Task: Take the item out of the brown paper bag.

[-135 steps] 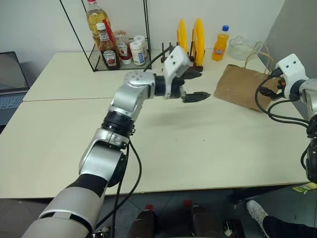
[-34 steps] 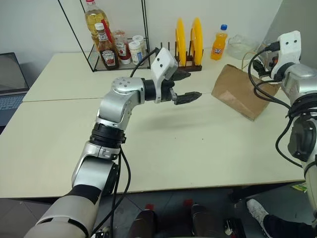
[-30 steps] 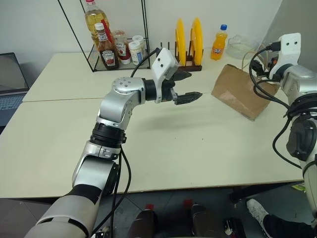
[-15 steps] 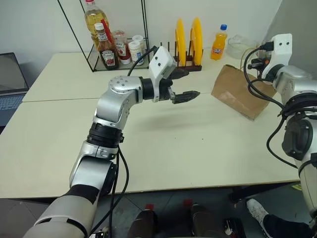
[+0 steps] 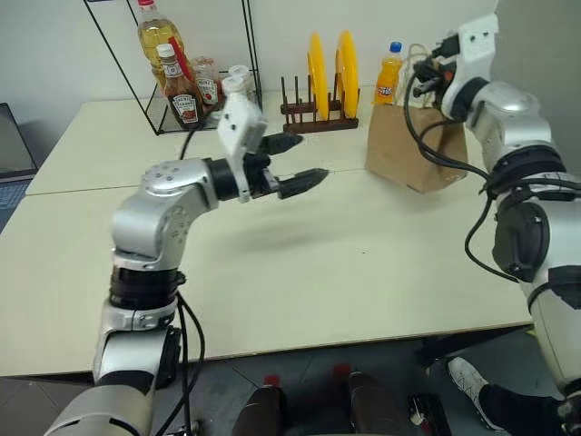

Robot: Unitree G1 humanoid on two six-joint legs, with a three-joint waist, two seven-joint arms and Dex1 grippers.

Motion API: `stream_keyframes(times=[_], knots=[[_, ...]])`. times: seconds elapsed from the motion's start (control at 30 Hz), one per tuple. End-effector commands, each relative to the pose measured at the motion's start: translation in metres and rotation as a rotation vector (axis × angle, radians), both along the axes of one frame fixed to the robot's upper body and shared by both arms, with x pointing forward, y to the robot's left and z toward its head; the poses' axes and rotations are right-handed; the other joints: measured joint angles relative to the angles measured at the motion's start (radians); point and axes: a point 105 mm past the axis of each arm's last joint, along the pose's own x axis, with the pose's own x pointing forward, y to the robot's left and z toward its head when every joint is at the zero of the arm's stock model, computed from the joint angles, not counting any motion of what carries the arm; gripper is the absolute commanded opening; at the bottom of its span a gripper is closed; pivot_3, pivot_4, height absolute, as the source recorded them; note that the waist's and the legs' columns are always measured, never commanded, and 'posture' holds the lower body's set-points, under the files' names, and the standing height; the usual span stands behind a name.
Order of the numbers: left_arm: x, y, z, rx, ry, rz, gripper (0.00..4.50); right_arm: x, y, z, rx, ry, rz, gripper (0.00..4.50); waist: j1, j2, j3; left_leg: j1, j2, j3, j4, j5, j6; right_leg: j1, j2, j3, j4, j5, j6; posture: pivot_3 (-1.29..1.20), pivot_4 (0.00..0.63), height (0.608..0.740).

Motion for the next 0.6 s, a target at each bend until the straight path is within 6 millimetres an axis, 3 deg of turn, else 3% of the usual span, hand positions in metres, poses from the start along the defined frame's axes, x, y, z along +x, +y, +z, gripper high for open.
stream_keyframes(times=[0.03, 0.2, 0.33, 0.43, 0.6], knots=[[-0.012, 0.026, 0.009, -0.029, -0.037, 0.097, 4.50, -0.013, 0.030, 0.049, 0.040, -0.169, 0.101, 0.04, 0.000, 0.000, 0.000, 0.000, 0.000, 0.000, 0.000, 0.000, 0.000, 0.000, 0.000, 0.001, 0.000, 0.000, 0.000, 0.00, 0.150, 0.740], [-0.033, 0.057, 0.000, -0.048, -0.025, 0.229, 4.50, -0.020, 0.083, 0.055, 0.073, -0.189, 0.244, 0.04, 0.000, 0.000, 0.000, 0.000, -0.001, 0.000, 0.000, 0.000, 0.000, -0.001, 0.000, 0.002, 0.000, 0.000, 0.000, 0.00, 0.150, 0.740], [-0.050, 0.072, -0.008, -0.058, -0.008, 0.312, 4.50, -0.026, 0.115, 0.059, 0.099, -0.193, 0.324, 0.04, 0.002, 0.000, 0.000, -0.001, -0.001, 0.000, 0.000, 0.000, 0.000, -0.002, 0.000, 0.004, 0.001, 0.000, -0.001, 0.00, 0.150, 0.740], [-0.063, 0.082, -0.014, -0.095, -0.003, 0.407, 4.50, -0.036, 0.151, 0.059, 0.144, -0.193, 0.411, 0.04, 0.007, 0.000, 0.000, -0.001, -0.001, 0.000, 0.000, 0.000, 0.000, -0.002, 0.000, 0.004, 0.001, 0.001, -0.001, 0.00, 0.150, 0.740], [-0.076, 0.086, -0.020, -0.113, 0.006, 0.489, 4.50, -0.041, 0.179, 0.050, 0.183, -0.156, 0.467, 0.04, 0.014, 0.000, 0.000, 0.000, 0.000, -0.001, 0.000, 0.000, 0.000, -0.002, 0.001, 0.004, 0.000, 0.001, -0.002, 0.00, 0.150, 0.740]])
